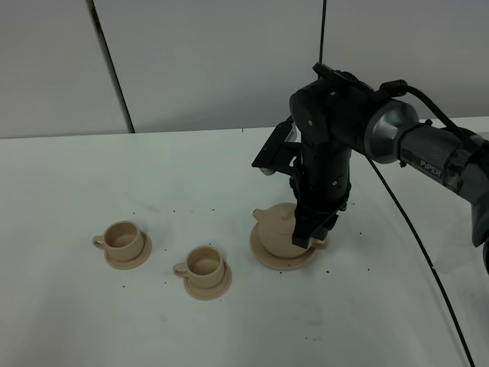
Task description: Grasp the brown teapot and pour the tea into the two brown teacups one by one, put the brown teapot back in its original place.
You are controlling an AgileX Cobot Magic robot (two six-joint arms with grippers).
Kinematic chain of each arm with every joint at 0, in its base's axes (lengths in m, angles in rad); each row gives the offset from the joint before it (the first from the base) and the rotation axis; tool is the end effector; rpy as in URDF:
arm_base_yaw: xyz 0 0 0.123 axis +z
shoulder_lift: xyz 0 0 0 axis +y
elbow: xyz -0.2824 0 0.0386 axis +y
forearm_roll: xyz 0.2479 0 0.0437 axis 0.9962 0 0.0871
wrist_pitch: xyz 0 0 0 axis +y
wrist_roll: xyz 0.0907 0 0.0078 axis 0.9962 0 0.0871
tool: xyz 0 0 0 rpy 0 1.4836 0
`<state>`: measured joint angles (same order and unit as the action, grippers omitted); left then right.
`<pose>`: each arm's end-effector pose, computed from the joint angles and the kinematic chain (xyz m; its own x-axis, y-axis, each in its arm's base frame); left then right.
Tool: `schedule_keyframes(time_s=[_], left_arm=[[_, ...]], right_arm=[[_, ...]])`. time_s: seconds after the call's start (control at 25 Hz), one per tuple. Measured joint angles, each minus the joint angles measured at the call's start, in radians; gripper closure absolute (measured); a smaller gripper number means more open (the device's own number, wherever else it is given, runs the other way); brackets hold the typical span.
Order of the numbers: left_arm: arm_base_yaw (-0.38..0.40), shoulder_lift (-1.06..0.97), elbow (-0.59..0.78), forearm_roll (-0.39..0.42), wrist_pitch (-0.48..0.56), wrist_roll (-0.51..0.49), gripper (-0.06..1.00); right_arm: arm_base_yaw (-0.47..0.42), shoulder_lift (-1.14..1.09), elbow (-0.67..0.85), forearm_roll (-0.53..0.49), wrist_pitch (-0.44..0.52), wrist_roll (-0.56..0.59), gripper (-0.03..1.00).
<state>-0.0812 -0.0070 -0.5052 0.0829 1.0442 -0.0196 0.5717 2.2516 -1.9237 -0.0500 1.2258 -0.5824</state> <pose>-0.0055 0.0070 0.2801 -0.4270 0.0569 -0.9024 0.0259 0.9984 0.0507 0.3941 0.2485 0.1892 -0.3881 -0.9197 -0.0599 -0.9146 0.3923 -0.0976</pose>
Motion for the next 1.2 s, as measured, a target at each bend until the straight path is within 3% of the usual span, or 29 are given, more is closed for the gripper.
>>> schedule_keyframes(time_s=[1.2], left_arm=[[0.000, 0.000, 0.000, 0.000, 0.000, -0.001, 0.66]], right_arm=[[0.023, 0.031, 0.000, -0.045, -0.001, -0.008, 0.62]])
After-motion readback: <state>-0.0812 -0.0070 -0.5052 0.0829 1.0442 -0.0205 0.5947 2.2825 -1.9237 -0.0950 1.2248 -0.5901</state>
